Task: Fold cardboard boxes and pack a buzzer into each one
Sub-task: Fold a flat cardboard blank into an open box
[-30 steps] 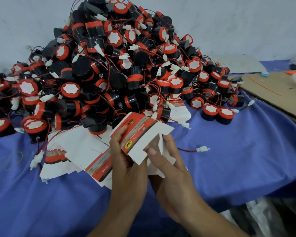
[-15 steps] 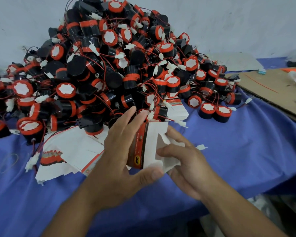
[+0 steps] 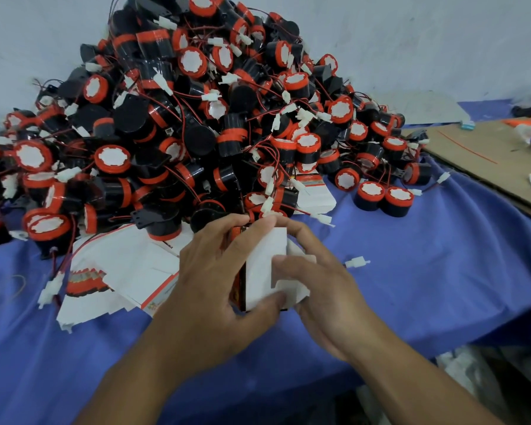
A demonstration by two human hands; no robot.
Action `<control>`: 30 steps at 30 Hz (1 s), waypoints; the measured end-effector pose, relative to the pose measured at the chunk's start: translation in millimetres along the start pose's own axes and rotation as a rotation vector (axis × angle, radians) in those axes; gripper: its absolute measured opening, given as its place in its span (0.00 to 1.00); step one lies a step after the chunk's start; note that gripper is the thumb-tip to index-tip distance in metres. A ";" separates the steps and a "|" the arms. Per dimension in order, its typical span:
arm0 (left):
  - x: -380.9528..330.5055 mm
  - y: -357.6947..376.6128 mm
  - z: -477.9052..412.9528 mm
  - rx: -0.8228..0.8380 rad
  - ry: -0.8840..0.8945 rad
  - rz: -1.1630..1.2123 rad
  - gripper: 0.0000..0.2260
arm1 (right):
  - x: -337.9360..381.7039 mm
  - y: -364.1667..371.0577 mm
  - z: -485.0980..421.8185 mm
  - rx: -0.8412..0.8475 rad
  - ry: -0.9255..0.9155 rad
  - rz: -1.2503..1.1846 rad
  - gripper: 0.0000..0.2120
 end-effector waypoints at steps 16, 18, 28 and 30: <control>-3.1 -1.9 -4.9 0.052 0.108 -0.207 0.35 | 2.0 3.6 3.2 0.076 0.045 -0.254 0.25; -4.6 -5.5 -5.6 0.018 0.118 -0.194 0.35 | 6.4 10.2 4.6 0.168 0.015 -0.223 0.21; -7.6 -0.9 -4.0 0.037 0.161 -0.229 0.37 | 3.6 9.5 0.4 0.104 -0.088 0.196 0.15; -7.2 -0.1 -4.2 0.036 0.163 -0.222 0.36 | 2.5 6.9 -1.0 0.071 -0.111 0.279 0.14</control>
Point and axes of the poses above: each hand's wrist, its own z-axis away from the middle knuckle, its own y-axis out of the palm, x = y × z, the point moved 7 cm from there along -z, towards the middle knuckle, and after that the axes turned 8 degrees about y, right-handed, at the moved point
